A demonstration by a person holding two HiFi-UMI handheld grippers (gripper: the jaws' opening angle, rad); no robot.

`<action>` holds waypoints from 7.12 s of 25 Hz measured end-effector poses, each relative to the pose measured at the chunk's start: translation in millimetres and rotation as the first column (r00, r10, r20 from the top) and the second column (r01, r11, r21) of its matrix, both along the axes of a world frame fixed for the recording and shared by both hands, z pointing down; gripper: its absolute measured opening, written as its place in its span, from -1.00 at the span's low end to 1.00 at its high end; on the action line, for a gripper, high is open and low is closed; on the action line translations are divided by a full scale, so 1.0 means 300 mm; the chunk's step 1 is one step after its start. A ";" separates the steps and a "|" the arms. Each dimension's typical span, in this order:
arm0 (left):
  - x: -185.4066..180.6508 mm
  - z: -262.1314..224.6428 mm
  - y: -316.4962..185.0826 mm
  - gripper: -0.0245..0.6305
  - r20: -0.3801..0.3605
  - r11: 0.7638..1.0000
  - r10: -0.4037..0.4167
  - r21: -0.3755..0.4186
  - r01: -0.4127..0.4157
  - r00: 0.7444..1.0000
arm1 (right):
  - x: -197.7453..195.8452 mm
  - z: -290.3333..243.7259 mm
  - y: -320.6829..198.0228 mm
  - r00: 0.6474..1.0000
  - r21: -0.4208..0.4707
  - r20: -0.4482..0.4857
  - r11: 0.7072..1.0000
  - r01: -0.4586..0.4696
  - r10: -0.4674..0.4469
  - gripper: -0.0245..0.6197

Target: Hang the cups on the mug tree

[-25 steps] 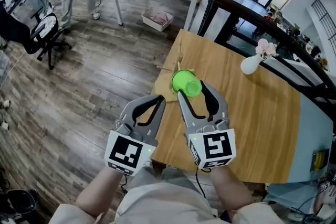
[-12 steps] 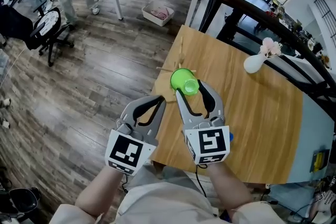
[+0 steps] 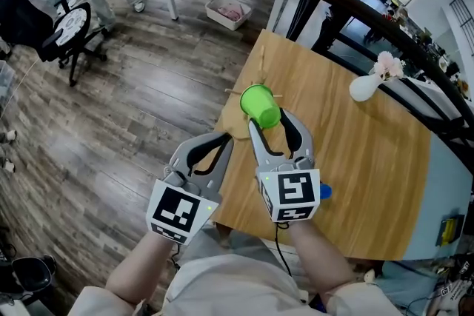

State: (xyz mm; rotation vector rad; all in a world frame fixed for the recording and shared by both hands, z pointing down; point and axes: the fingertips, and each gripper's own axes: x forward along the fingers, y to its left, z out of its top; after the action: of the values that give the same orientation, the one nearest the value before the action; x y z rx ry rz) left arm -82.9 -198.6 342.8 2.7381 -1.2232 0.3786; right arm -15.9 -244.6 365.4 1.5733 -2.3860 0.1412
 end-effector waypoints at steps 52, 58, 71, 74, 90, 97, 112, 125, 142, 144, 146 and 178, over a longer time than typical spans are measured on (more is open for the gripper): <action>-0.015 -0.334 0.421 -0.92 -0.058 0.991 0.029 0.131 -0.021 0.998 | 0.053 -0.466 0.634 0.978 0.191 0.150 0.975 0.118 -0.147 -0.92; -0.007 -0.340 0.427 -0.92 -0.045 0.992 0.035 0.124 -0.029 0.998 | 0.074 -0.462 0.647 0.977 0.181 0.167 0.978 0.102 -0.132 -0.92; 0.160 -0.289 0.418 -0.92 -0.051 0.982 0.140 0.133 -0.132 0.989 | 0.279 -0.377 0.637 0.985 0.124 0.171 0.991 -0.047 0.025 -0.69; 0.240 -0.261 0.414 -0.92 -0.048 0.977 0.183 0.115 -0.177 0.982 | 0.343 -0.340 0.637 0.985 0.090 0.163 0.993 -0.073 0.058 -0.60; 0.624 0.091 0.393 -0.92 0.022 0.944 0.327 -0.042 -0.326 0.945 | 0.648 0.068 0.652 0.978 -0.132 0.129 0.980 -0.148 0.165 -0.34; 0.670 0.241 0.418 -0.92 0.059 0.924 0.371 -0.123 -0.362 0.927 | 0.666 0.249 0.684 0.969 -0.219 0.140 0.961 -0.170 0.204 -0.31; 0.789 0.618 0.495 -0.92 0.106 0.859 0.474 -0.271 -0.434 0.874 | 0.736 0.693 0.759 0.962 -0.383 0.103 0.902 -0.198 0.255 -0.15; 0.844 0.898 0.546 -0.92 0.139 0.820 0.524 -0.349 -0.454 0.840 | 0.744 0.972 0.783 0.969 -0.448 0.046 0.872 -0.196 0.242 -0.09; 0.777 0.927 0.585 -0.92 0.161 0.828 0.504 -0.371 -0.422 0.848 | 0.723 0.994 0.807 0.966 -0.444 0.037 0.871 -0.212 0.254 -0.16; 0.763 0.875 0.581 -0.92 0.154 0.839 0.488 -0.355 -0.413 0.859 | 0.711 0.934 0.794 0.970 -0.425 0.041 0.883 -0.201 0.240 -0.16; 0.754 0.833 0.577 -0.92 0.146 0.852 0.468 -0.336 -0.402 0.871 | 0.705 0.883 0.775 0.973 -0.401 0.056 0.897 -0.185 0.226 -0.16; 0.127 -0.177 0.422 -0.92 0.008 0.993 0.111 0.046 -0.111 0.994 | 0.191 -0.337 0.634 0.996 0.055 0.079 0.997 0.046 -0.051 -0.17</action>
State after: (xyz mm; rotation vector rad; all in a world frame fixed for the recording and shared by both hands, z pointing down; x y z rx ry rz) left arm -44.9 -71.9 289.6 2.8548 -1.0972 0.3736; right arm 41.5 -54.6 264.3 1.5595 -2.5073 0.1349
